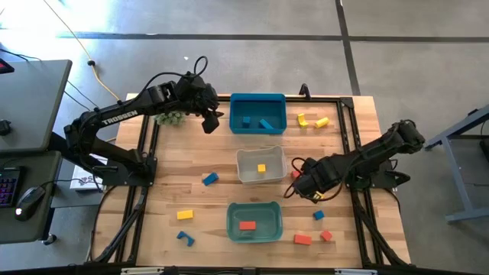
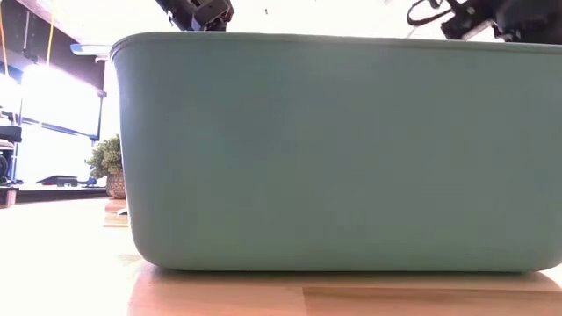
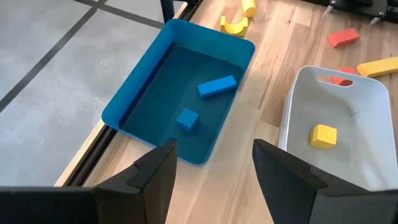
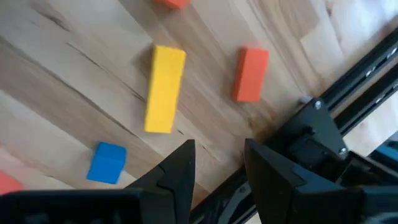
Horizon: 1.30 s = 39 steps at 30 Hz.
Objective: Sort & place blocks by color
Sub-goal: Put the yellow block into the white bin
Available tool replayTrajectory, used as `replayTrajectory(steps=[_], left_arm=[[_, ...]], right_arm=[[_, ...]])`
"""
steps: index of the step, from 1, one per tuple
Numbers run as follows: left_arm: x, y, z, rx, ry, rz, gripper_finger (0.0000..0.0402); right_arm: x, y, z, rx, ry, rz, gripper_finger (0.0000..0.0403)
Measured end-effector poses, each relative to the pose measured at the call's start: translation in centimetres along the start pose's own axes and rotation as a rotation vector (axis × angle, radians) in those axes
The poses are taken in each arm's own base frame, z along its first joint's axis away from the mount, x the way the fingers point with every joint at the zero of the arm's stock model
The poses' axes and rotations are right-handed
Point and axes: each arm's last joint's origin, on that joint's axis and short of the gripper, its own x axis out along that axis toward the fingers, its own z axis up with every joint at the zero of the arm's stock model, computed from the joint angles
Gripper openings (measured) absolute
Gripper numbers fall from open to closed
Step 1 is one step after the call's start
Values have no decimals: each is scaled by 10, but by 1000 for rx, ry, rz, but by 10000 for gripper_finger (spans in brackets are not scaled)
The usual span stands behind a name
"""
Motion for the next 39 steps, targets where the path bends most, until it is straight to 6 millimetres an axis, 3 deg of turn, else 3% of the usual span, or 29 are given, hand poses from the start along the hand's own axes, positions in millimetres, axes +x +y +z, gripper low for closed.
replayTrajectory(steps=[17, 25, 39], left_arm=[[0, 0, 0, -4, 0, 3, 197], [0, 0, 0, -30, 0, 3, 197], [0, 0, 0, -70, 0, 3, 197]], right_arm=[[41, -40, -24, 212, -83, 290, 142], [61, -25, -18, 218, -125, 390, 203], [102, 8, -8, 146, -10, 306, 207]])
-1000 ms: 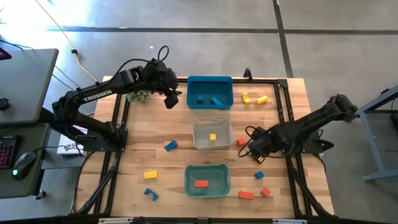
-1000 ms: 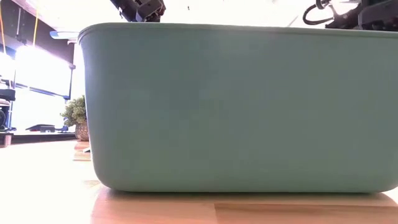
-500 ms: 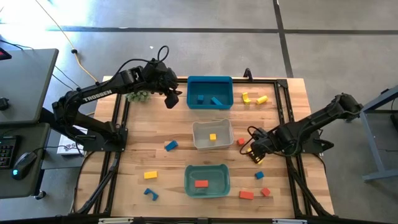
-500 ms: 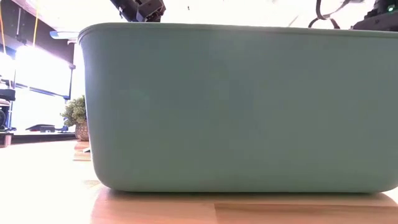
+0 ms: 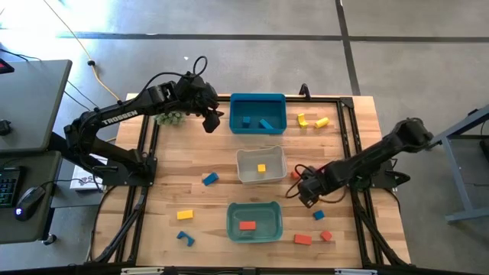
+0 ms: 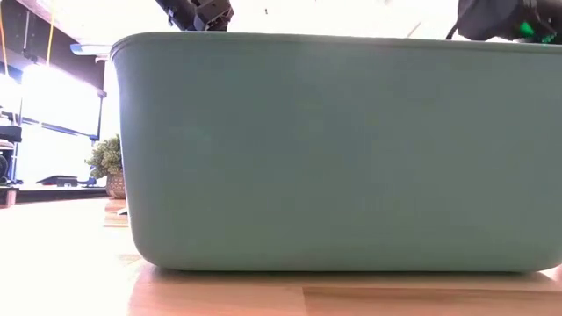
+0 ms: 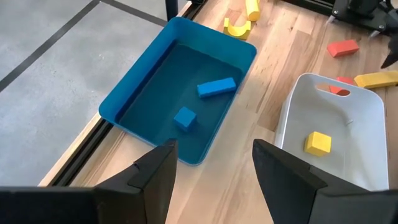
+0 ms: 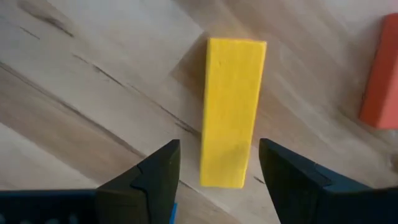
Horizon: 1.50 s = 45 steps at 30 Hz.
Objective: Sort & place blocks by color
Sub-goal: Put the yellow block into the white bin
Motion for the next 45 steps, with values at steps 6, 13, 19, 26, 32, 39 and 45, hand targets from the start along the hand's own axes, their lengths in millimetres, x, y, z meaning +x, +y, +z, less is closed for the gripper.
replayTrajectory(steps=[6, 13, 19, 26, 32, 39, 45], left_arm=[[0, 0, 0, 0, 0, 0, 197], [0, 0, 0, 1, 0, 0, 197], [0, 0, 0, 0, 0, 0, 197], [0, 0, 0, 0, 3, 0, 197], [0, 0, 0, 0, 4, 0, 197], [0, 0, 0, 30, 4, 0, 197], [0, 0, 0, 31, 4, 0, 197]], right_arm=[[20, 5, 1, 2, 65, -76, 207], [30, 8, 2, 15, 103, -92, 183], [30, 9, 2, 15, 110, -83, 92], [18, 19, 5, 15, 111, -100, 92], [-2, 30, 8, 55, 94, -108, 92], [-30, 39, 22, 95, 41, -116, 92], [-58, 42, 48, 128, -61, -108, 92]])
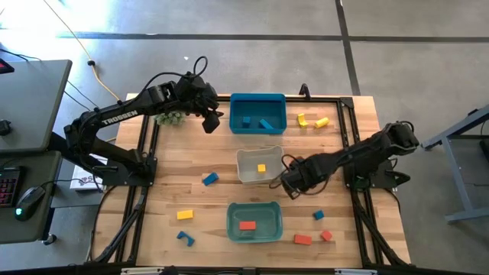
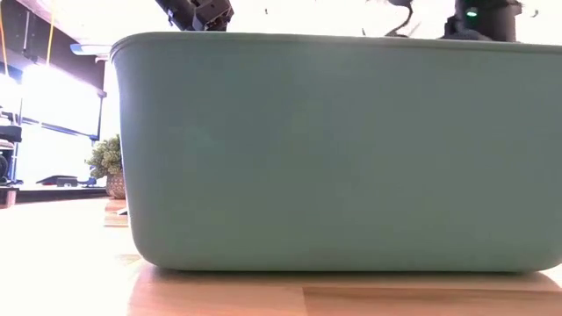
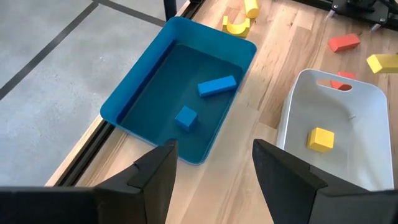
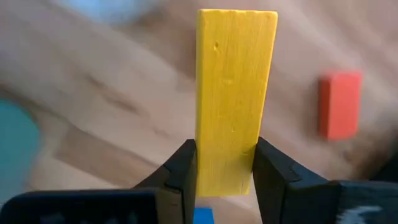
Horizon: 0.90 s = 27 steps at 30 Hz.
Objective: Sort & place blocks by color
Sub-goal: Put the yellow block into the white bin
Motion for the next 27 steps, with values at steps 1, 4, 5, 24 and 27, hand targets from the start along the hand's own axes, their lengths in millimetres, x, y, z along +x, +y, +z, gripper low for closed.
replayTrajectory(steps=[1, 4, 5, 24, 27], left_arm=[[0, 0, 0, 2, 0, 0, 197], [0, 0, 0, 19, 0, 0, 197], [0, 0, 0, 26, 0, 0, 197], [0, 0, 0, 49, 0, 0, 197], [0, 0, 0, 49, 0, 0, 197]], right_arm=[[-4, 1, 6, 2, -21, 12, 92], [-17, 2, 23, 3, -84, 41, 92], [-21, 2, 29, 1, -105, 51, 92], [-72, 9, 128, -135, -661, 362, 92], [-74, 11, 130, -175, -684, 379, 92]])
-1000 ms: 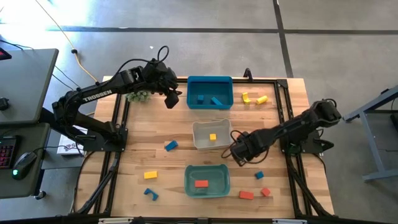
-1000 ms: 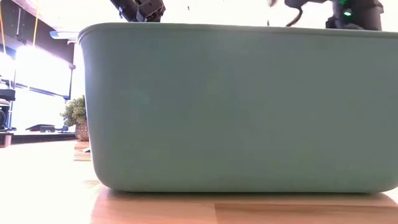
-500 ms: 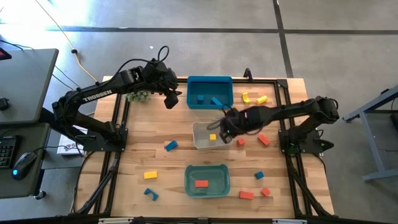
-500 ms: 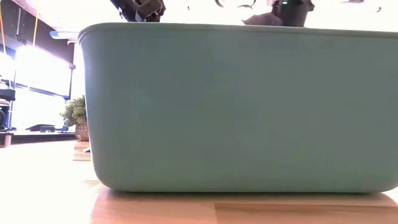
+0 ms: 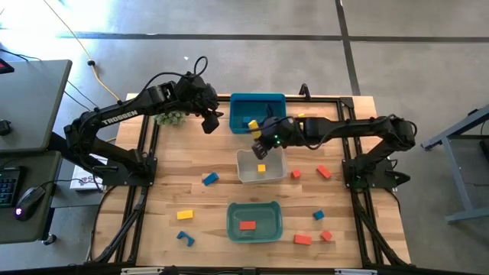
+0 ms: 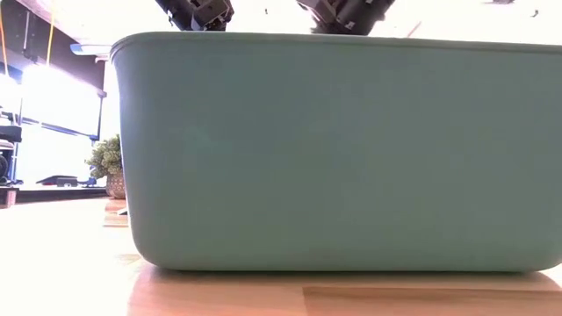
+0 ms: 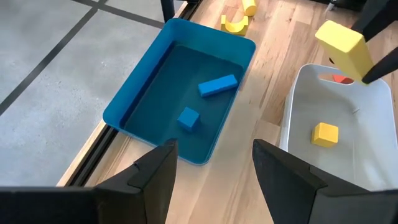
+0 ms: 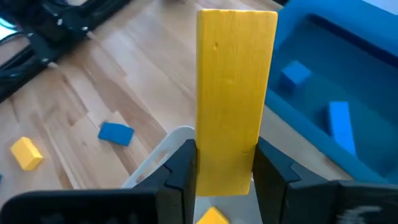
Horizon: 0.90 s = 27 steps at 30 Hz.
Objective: Sort & place blocks by color
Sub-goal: Put the yellow block into the white bin
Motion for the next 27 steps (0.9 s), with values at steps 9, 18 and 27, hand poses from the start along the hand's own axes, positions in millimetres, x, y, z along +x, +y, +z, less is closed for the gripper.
replayTrajectory(steps=[9, 18, 27], left_arm=[[0, 0, 0, -1, 1, 0, 197], [0, 0, 0, -8, 1, -1, 197], [0, -1, -1, -10, 7, -6, 197]], right_arm=[[24, 1, -16, -54, 129, 60, 92], [57, 5, -45, -73, 365, 102, 92], [78, 0, -65, -40, 526, 44, 92]])
